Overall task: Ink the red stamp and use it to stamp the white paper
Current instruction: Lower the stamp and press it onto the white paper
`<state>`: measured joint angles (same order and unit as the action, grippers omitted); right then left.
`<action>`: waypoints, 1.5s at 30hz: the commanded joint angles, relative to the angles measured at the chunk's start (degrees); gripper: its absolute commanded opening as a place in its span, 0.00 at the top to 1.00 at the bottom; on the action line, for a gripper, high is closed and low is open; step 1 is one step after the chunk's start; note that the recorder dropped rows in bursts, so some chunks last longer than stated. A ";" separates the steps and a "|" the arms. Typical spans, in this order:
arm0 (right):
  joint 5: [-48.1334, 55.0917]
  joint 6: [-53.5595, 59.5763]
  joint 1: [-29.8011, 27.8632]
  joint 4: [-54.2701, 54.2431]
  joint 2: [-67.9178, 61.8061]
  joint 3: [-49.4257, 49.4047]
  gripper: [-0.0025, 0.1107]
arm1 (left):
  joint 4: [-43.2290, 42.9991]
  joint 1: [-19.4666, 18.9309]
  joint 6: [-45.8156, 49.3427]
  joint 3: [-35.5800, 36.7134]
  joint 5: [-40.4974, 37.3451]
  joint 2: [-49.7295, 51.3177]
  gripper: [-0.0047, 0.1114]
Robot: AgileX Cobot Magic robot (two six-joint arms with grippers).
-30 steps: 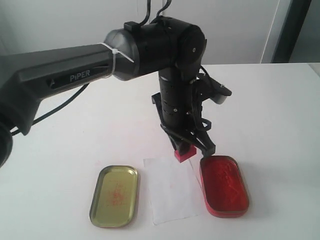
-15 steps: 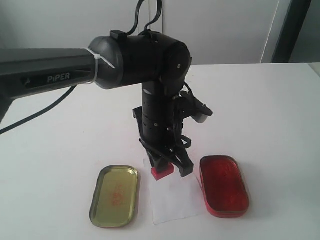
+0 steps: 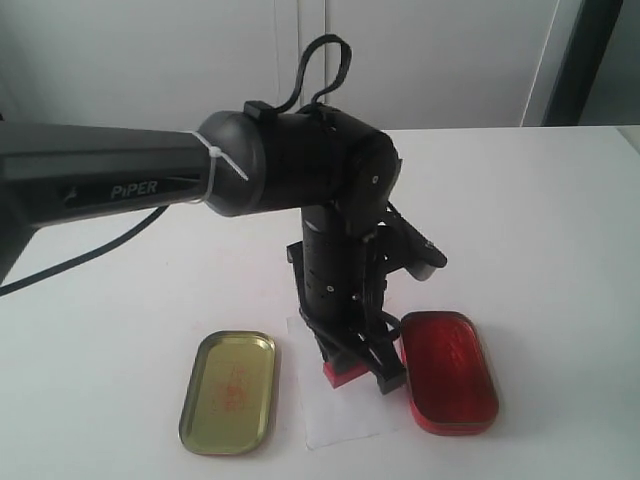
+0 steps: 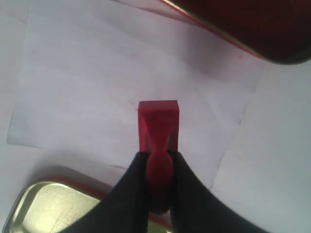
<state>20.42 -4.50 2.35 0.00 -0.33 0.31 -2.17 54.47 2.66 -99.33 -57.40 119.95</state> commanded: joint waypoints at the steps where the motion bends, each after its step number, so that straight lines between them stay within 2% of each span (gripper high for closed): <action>1: -0.91 -0.26 -0.15 0.43 0.33 -0.31 0.98 | -1.27 1.12 -1.20 0.62 1.88 -0.55 0.96; 15: -0.91 -0.26 -0.15 0.43 0.33 -0.31 0.98 | -1.14 1.00 -1.36 3.74 6.00 -0.55 0.96; 20: -0.91 -0.40 -0.15 0.43 0.33 -0.31 0.98 | -0.64 1.00 -1.44 8.63 11.47 -0.55 0.96; 31: -0.91 -0.40 -0.15 0.43 0.33 -0.31 0.98 | -0.40 1.00 -1.44 9.56 10.83 -0.32 0.96; 38: -0.91 -0.40 -0.15 0.43 0.33 -0.31 0.98 | -0.14 1.00 -1.44 9.56 6.69 2.71 0.96; 45: -0.91 -0.40 -0.15 0.43 0.33 -0.31 0.98 | 0.39 1.00 -1.12 9.56 7.18 3.66 0.96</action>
<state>20.42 -4.77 2.35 0.00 -0.33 0.31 -2.93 55.33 1.82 -91.55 -46.43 120.39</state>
